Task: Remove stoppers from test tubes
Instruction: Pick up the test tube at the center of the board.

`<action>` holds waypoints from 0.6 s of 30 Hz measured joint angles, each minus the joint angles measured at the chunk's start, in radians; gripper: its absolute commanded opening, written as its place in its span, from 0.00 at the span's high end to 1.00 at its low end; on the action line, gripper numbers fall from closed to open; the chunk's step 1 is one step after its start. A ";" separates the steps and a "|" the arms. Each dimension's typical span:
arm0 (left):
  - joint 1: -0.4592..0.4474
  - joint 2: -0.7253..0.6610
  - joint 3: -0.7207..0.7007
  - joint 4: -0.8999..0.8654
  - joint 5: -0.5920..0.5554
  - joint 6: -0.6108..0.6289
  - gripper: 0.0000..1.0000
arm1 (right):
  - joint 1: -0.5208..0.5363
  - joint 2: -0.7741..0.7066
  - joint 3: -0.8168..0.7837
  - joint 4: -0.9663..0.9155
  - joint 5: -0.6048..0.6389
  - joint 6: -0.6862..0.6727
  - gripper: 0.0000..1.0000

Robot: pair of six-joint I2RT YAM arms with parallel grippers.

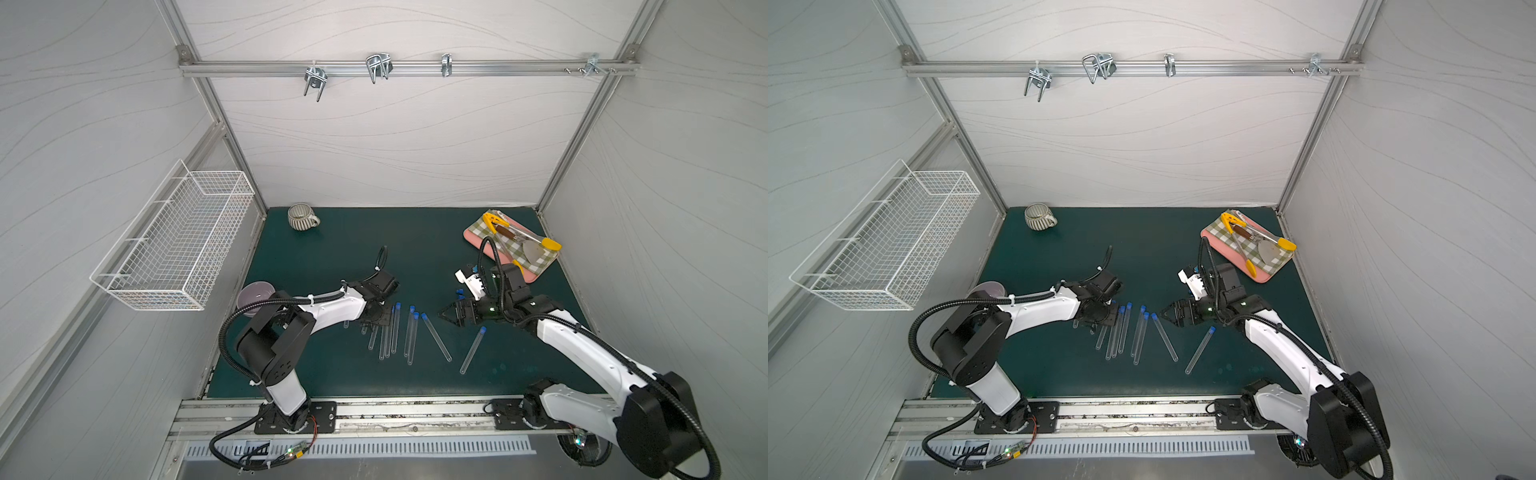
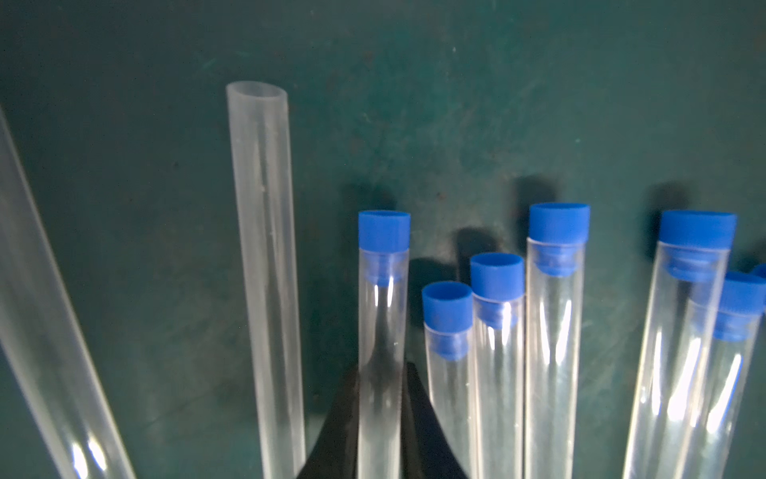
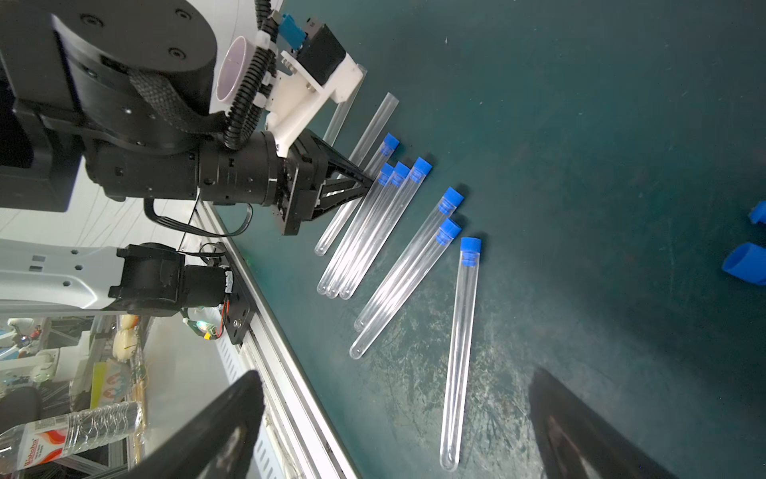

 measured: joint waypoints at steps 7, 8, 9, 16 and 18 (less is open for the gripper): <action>0.000 -0.006 0.031 -0.030 0.010 0.007 0.99 | -0.029 -0.012 0.002 -0.027 -0.003 -0.010 0.01; -0.001 -0.011 0.037 -0.037 0.011 0.009 1.00 | -0.032 -0.015 0.002 -0.029 -0.003 -0.010 0.01; -0.001 -0.019 0.043 -0.044 0.012 0.013 1.00 | -0.036 -0.019 0.002 -0.032 -0.004 -0.010 0.01; -0.002 -0.104 0.076 -0.074 0.015 0.080 1.00 | -0.045 -0.030 0.002 -0.037 -0.032 -0.003 0.01; -0.003 -0.138 0.076 -0.081 0.017 0.110 1.00 | -0.049 -0.030 0.002 -0.035 -0.054 0.000 0.01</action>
